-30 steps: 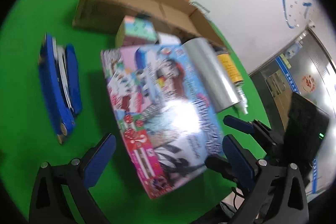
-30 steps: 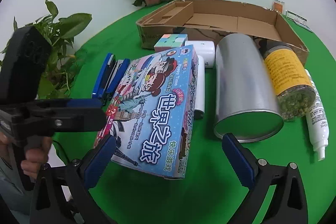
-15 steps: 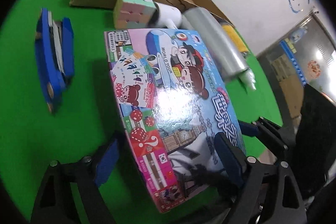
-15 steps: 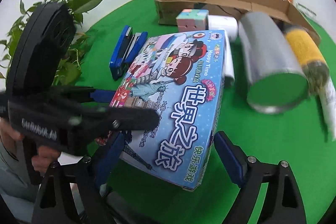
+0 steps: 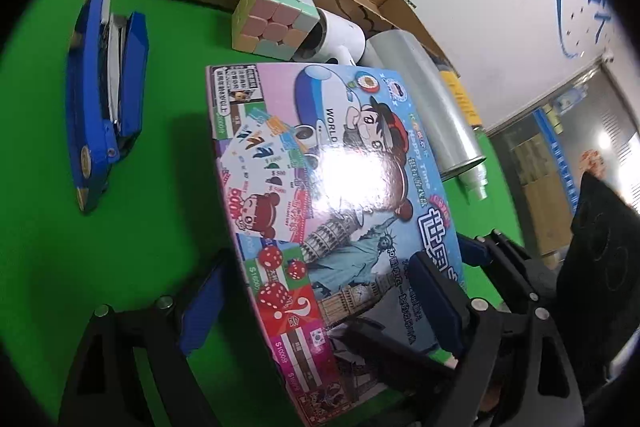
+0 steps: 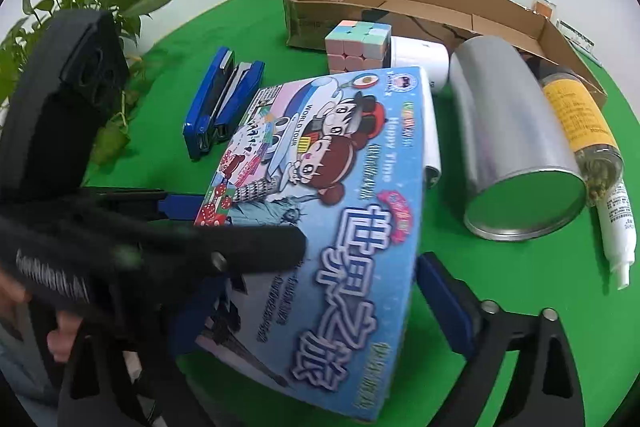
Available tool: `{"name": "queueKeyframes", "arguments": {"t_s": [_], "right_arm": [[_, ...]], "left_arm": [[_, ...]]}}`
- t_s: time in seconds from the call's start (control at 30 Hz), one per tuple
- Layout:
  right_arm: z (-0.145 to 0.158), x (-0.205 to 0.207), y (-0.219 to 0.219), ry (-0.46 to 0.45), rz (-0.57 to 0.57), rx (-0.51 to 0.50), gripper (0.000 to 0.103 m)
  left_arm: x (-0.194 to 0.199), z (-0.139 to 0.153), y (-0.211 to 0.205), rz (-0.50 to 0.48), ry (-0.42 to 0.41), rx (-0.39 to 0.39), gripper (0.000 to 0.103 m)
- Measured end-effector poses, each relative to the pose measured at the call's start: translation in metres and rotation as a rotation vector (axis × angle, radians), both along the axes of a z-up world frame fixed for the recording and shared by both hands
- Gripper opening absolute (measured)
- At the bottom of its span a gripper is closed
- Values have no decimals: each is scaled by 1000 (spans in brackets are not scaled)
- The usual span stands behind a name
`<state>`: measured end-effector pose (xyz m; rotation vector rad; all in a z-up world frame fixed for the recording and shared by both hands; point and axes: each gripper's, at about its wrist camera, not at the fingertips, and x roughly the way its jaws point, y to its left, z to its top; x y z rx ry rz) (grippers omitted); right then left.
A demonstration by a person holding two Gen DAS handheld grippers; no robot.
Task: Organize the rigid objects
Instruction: 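Grip the board game box with the right tool while the left tool grips its other side, then carry the game box with both tools into the large cardboard box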
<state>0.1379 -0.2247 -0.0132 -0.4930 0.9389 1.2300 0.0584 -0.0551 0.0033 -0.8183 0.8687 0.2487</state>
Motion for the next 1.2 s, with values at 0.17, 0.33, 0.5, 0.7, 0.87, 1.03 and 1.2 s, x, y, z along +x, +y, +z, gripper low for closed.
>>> {"name": "queueKeyframes", "arguments": {"t_s": [0.17,0.33,0.5,0.7,0.87,1.03,1.2], "right_arm": [[-1,-2,-3,3,-20,9,99],[-2,3,-6,34,-49,49,99],[10,-3,-13,-14,-86,113,98],[34,7,-19,-32,-145,202,90],[54,18,-22,-62,-175,237,88],[80,31,-23,-82,-200,272,88],[107,49,-15,-90,-210,316,88]], "left_arm": [[3,3,-9,-4,7,42,87],[8,19,-28,-12,38,188,83],[2,51,-41,-8,1,358,76],[3,76,-46,1,-46,478,76],[6,87,-44,5,-83,502,76],[23,109,-43,-3,-116,543,76],[41,133,-33,-9,-153,579,76]]}}
